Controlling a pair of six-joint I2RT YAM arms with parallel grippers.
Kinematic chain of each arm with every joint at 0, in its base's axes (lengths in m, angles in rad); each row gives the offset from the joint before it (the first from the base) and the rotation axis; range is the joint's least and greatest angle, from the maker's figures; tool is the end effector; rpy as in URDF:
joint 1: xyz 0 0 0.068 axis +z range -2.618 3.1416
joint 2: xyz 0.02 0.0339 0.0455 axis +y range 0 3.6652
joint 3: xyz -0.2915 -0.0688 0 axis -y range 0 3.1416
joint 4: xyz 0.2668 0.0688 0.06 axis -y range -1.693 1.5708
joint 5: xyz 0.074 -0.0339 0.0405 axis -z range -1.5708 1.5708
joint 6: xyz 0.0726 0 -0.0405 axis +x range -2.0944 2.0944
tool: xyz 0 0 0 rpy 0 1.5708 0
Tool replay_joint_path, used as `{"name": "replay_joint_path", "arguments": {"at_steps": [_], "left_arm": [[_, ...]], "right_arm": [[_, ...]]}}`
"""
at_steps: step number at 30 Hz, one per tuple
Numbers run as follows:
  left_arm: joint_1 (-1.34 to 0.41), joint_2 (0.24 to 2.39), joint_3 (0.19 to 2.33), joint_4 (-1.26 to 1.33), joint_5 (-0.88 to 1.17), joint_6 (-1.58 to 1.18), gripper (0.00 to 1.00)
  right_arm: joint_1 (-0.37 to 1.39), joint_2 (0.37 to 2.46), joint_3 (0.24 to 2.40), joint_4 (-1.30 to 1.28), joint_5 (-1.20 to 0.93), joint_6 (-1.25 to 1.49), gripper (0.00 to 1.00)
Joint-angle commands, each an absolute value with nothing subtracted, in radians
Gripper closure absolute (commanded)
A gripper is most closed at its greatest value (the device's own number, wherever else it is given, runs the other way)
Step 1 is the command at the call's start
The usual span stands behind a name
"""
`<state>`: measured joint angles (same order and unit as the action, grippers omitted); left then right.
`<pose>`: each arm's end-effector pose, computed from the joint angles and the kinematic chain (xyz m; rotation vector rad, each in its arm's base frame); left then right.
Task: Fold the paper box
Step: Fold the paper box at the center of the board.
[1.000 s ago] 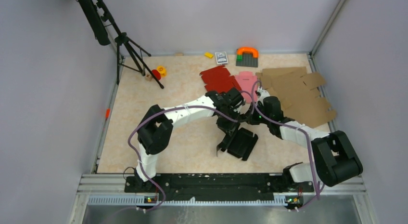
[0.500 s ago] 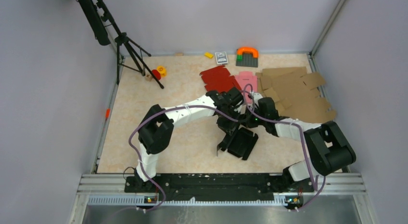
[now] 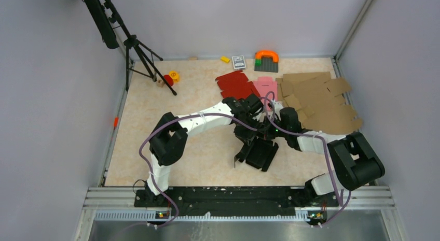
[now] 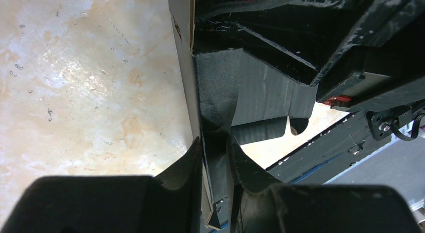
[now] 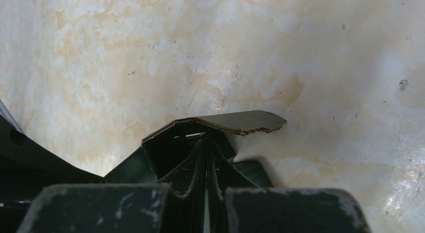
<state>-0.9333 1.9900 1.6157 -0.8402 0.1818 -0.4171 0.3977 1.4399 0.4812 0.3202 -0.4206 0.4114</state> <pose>0.2630 -0.3772 0.2018 0.7939 2.8189 -0.5379 0.2623 0.1424 0.1350 -0.2297 2.2859 0.9006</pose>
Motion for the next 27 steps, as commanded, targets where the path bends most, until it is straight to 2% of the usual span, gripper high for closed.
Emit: {"name": "replay_joint_path", "arguments": {"at_steps": [1,4,9,15,16,19,21,27], "left_arm": [[-0.941,2.014,1.642,-0.819,0.155,-0.408,0.85],[-0.942,2.014,1.643,-0.819,0.155,-0.408,0.85],[-0.942,2.012,1.642,-0.825,0.149,-0.407,0.85],[-0.942,2.008,1.645,-0.83,0.14,-0.405,0.85],[-0.942,2.009,1.645,-0.832,0.138,-0.405,0.85],[-0.942,2.011,1.646,-0.832,0.139,-0.405,0.85],[-0.942,2.011,1.646,-0.832,0.14,-0.405,0.85],[-0.942,2.013,1.646,-0.83,0.138,-0.405,0.85]], "right_arm": [[0.42,1.42,0.483,0.36,-0.465,0.421,1.0],[0.419,1.399,0.487,0.341,-0.447,0.421,1.0],[0.405,1.311,0.505,0.232,-0.275,0.413,1.0],[0.326,1.233,0.484,0.212,-0.254,0.412,1.0],[0.323,1.227,0.484,0.21,-0.244,0.403,0.96],[0.318,1.22,0.492,0.201,-0.222,0.359,0.74],[0.319,1.223,0.484,0.242,-0.228,0.295,0.66],[0.318,1.294,0.484,0.364,-0.326,0.213,0.56]]}}
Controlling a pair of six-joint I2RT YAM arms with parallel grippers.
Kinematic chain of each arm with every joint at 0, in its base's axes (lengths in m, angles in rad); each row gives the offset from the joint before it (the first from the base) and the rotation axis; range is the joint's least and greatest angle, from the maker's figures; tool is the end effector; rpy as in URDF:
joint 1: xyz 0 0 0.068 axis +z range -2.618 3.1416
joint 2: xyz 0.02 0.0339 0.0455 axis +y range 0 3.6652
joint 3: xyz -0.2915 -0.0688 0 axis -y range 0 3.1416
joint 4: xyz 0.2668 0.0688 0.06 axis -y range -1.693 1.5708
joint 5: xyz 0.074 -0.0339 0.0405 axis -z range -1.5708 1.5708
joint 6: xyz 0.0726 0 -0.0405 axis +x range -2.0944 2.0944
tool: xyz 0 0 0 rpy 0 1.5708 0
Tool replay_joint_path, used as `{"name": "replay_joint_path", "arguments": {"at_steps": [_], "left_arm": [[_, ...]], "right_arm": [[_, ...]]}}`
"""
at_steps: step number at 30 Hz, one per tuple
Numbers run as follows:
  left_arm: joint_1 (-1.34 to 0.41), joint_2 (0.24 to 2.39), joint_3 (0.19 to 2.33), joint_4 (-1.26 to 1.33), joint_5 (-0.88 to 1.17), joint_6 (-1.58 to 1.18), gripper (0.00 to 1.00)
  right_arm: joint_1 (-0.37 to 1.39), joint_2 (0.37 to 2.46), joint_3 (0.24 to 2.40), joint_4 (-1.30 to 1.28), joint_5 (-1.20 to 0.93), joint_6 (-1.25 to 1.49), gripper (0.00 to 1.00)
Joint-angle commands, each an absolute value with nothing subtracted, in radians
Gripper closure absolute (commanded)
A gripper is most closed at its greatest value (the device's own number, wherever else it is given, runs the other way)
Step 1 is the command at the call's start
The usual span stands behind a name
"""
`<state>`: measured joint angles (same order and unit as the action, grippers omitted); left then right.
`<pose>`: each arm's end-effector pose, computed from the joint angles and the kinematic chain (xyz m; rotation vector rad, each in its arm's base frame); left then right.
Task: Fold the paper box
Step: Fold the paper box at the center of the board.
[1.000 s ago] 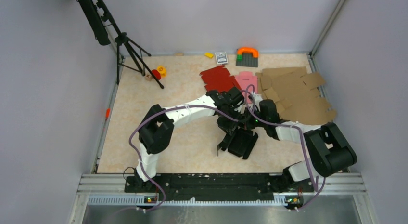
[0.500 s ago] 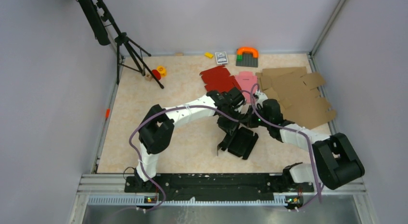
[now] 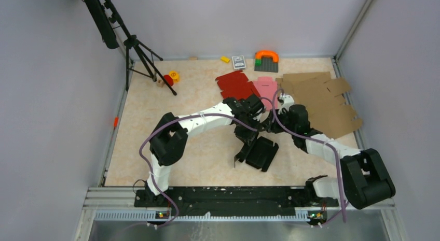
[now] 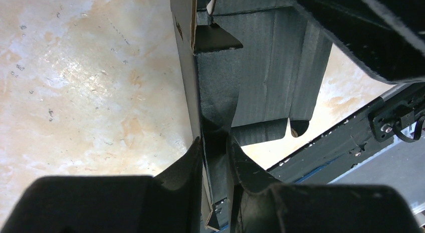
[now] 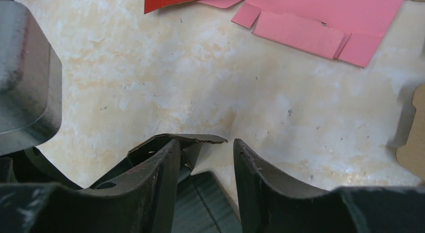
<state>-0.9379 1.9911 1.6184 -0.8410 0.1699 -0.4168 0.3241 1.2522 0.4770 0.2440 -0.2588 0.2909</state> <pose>0.2623 -0.3783 0.2020 0.7965 2.8130 -0.5246 0.2648 0.1086 0.1734 -0.1951 2.1390 0.6367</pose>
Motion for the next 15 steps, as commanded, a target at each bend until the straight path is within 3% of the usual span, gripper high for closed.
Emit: {"name": "replay_joint_path", "arguments": {"at_steps": [1,11,15], "left_arm": [[-0.942,2.013,1.646,-0.831,0.137,-0.404,0.85],[-0.942,2.014,1.649,-0.833,0.137,-0.397,0.85],[-0.942,2.016,1.651,-0.839,0.134,-0.392,0.85]], "right_arm": [[0.318,1.309,0.484,0.387,-0.341,0.219,0.55],[0.319,1.377,0.512,0.457,-0.447,0.195,0.51],[0.319,1.362,0.497,0.472,-0.472,0.185,0.58]]}}
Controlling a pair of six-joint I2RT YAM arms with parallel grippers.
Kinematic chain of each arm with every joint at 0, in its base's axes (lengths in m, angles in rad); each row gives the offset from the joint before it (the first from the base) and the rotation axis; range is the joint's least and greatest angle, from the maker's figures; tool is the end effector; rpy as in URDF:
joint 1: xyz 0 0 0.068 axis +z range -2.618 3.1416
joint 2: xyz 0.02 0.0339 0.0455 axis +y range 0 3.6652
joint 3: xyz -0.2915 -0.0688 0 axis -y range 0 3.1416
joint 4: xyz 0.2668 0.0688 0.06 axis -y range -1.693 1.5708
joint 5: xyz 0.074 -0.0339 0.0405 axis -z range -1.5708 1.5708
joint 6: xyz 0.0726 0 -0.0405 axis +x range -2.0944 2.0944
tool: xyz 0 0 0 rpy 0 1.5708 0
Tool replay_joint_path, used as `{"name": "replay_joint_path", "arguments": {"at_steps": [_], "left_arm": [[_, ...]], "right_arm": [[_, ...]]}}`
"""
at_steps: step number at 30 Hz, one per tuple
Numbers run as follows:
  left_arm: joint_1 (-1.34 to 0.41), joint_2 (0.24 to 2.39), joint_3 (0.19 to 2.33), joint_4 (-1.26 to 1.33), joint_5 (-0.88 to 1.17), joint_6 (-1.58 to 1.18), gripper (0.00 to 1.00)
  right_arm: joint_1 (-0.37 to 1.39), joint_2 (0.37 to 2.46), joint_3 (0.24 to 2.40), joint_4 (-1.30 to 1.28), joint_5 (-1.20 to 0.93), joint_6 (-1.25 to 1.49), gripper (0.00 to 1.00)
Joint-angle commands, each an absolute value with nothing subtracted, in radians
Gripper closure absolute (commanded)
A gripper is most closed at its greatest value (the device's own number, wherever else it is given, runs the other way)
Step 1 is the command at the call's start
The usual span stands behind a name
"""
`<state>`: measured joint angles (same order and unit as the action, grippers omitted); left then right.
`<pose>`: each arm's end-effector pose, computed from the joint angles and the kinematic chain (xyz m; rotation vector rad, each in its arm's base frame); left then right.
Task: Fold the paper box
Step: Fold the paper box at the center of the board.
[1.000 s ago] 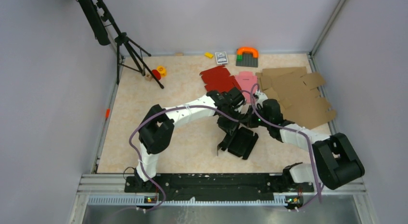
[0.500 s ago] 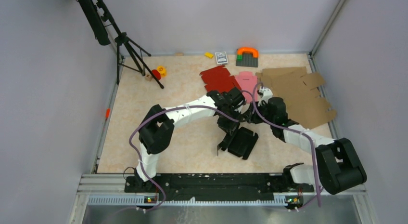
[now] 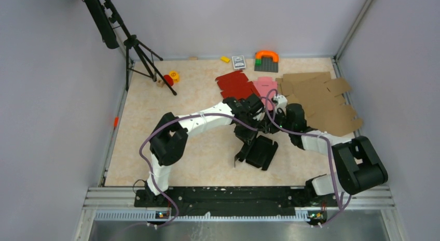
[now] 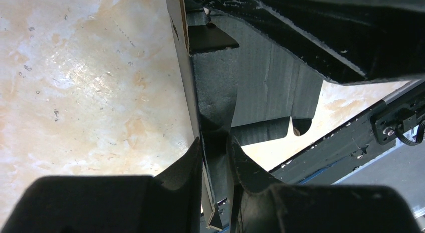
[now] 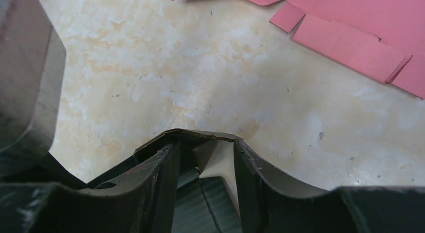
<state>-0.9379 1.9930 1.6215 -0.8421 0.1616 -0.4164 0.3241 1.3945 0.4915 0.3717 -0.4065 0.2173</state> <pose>0.2631 -0.3784 0.2020 0.7939 2.8099 -0.5145 0.2776 0.1235 0.1569 -0.3643 2.1125 0.7485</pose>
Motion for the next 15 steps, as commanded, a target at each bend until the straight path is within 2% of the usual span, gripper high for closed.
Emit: {"name": "replay_joint_path", "arguments": {"at_steps": [1,6,12,15], "left_arm": [[-0.942,2.015,1.651,-0.84,0.133,-0.39,0.85],[-0.941,2.01,1.645,-0.845,0.124,-0.383,0.86],[-0.941,2.009,1.646,-0.85,0.129,-0.36,0.85],[-0.943,2.01,1.65,-0.85,0.132,-0.352,0.85]], "right_arm": [[0.319,1.357,0.496,0.474,-0.473,0.183,0.59],[0.319,1.323,0.5,0.413,-0.425,0.168,0.56],[0.3,1.173,0.463,0.305,-0.345,0.186,0.35],[0.242,1.087,0.435,0.3,-0.35,0.219,0.33]]}}
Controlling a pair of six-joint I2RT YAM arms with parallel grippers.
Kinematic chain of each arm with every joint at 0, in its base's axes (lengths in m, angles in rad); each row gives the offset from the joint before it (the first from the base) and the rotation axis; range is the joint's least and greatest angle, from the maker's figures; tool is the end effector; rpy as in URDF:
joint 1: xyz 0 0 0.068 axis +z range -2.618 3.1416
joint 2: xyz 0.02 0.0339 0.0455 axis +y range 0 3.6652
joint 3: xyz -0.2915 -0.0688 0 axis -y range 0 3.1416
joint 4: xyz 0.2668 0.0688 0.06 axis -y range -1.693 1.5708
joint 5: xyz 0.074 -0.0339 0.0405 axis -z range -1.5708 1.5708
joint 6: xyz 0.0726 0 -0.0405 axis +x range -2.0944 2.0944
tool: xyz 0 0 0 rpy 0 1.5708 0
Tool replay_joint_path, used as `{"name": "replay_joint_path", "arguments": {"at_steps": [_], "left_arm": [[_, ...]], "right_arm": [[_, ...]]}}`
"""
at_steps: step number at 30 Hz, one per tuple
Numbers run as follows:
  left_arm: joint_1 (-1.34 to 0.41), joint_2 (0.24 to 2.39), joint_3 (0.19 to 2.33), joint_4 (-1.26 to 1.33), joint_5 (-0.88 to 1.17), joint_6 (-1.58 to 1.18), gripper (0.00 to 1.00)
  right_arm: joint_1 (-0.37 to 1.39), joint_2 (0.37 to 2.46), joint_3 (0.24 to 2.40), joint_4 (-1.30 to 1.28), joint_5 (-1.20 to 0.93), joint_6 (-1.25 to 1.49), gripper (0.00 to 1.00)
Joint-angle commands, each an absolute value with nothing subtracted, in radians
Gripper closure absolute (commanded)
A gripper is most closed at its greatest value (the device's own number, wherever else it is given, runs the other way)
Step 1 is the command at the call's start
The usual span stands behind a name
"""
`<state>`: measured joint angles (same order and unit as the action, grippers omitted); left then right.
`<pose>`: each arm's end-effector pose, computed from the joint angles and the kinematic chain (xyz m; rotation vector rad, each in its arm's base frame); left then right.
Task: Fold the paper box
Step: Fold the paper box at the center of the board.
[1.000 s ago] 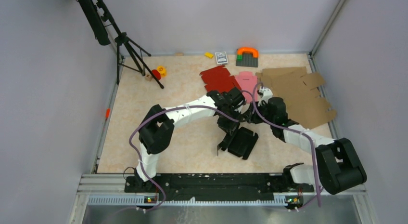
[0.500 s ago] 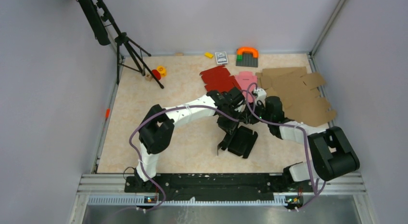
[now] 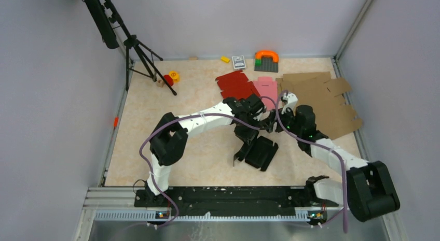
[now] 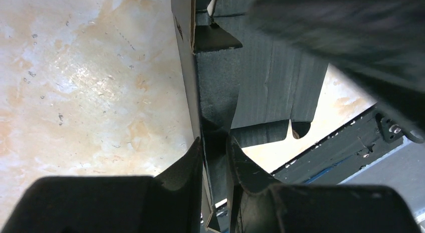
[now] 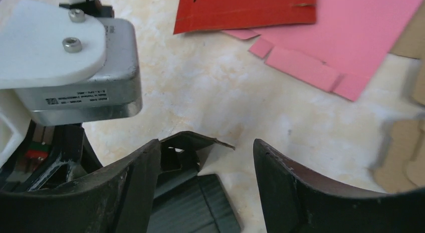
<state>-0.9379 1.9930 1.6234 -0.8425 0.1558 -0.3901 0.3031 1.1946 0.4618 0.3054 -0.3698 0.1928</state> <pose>0.2636 -0.3784 0.2025 0.8273 2.7923 -0.5044 0.2597 0.1087 0.1920 -0.3539 2.0024 0.6848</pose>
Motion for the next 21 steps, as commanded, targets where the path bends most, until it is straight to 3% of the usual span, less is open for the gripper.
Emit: {"name": "replay_joint_path", "arguments": {"at_steps": [1,4,11,15,18,21], "left_arm": [[-0.943,2.008,1.65,-0.85,0.133,-0.349,0.85],[-0.943,2.006,1.651,-0.851,0.131,-0.339,0.85],[-0.943,2.01,1.671,-0.876,0.111,-0.305,0.85],[-0.943,2.01,1.685,-0.887,0.123,-0.245,0.85],[-0.943,2.024,1.699,-0.899,0.154,-0.167,0.84],[-0.943,2.055,1.724,-0.948,0.139,-0.111,0.84]], "right_arm": [[0.216,1.071,0.427,0.31,-0.365,0.237,0.32],[0.119,1.067,0.398,0.39,-0.447,0.37,0.22],[0.046,1.326,0.547,0.355,-0.813,0.484,0.27],[0.045,1.279,0.49,0.48,-0.763,0.417,0.31],[0.045,1.217,0.366,0.725,-0.686,0.375,0.28],[0.045,1.204,0.348,0.716,-0.678,0.311,0.27]]}}
